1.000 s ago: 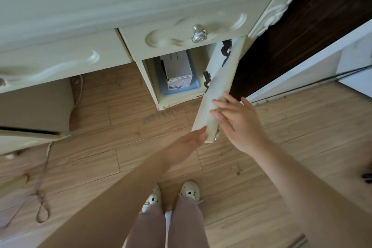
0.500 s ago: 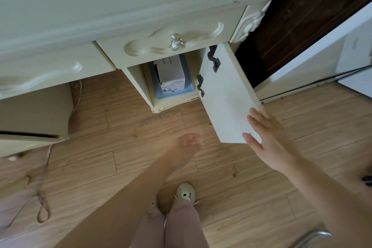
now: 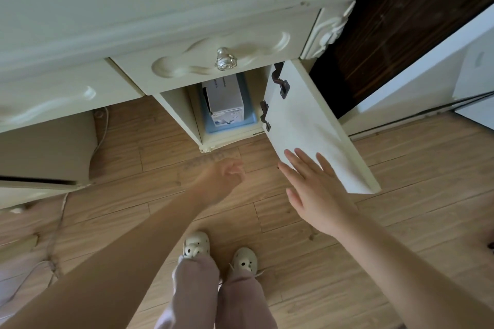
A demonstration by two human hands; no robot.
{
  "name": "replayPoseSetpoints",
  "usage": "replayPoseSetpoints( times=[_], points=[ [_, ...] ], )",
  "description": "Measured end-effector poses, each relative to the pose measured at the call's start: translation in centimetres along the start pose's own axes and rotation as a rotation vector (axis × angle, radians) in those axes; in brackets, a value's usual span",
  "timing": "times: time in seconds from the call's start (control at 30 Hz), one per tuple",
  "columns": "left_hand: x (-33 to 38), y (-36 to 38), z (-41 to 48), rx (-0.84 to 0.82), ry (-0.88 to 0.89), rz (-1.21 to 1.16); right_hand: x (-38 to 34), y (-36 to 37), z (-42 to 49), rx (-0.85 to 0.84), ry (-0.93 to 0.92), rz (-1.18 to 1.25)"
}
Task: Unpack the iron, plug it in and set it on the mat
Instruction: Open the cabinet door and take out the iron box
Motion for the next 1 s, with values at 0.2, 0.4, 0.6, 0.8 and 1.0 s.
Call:
replayPoseSetpoints(
  times=[0.2,0.4,0.6,0.8,1.0],
  points=[
    [-1.2,-2.4,3.1,0.029,0.000,0.035,-2.2,2.2,7.6,-0.086,0.058,0.209],
    [-3.0,-5.0,8.4,0.075,0.016,0.051,-4.1,6.5,14.6,-0.123,0.057,0.163],
    [-6.7,-6.3,16.2,0.084,0.061,0.150,-4.9,12.4,21.8,-0.069,0.000,0.148],
    [-10.1,-6.9,23.6,0.237,0.125,0.124,-5.1,18.5,28.1,-0.002,0.047,0.200],
    [-10.7,-7.8,27.8,0.445,0.297,0.199,-4.0,21.3,32.6,0.256,0.168,0.279]
  ],
)
Point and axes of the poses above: each hand's wrist, its own z-axis towards the middle knuckle, its own y-axis out of the palm, x = y × z, the point moved 6 cm from there along z, towards the middle knuckle, and after that the axes turned 12 degrees about -z, right-handed, at the moved point
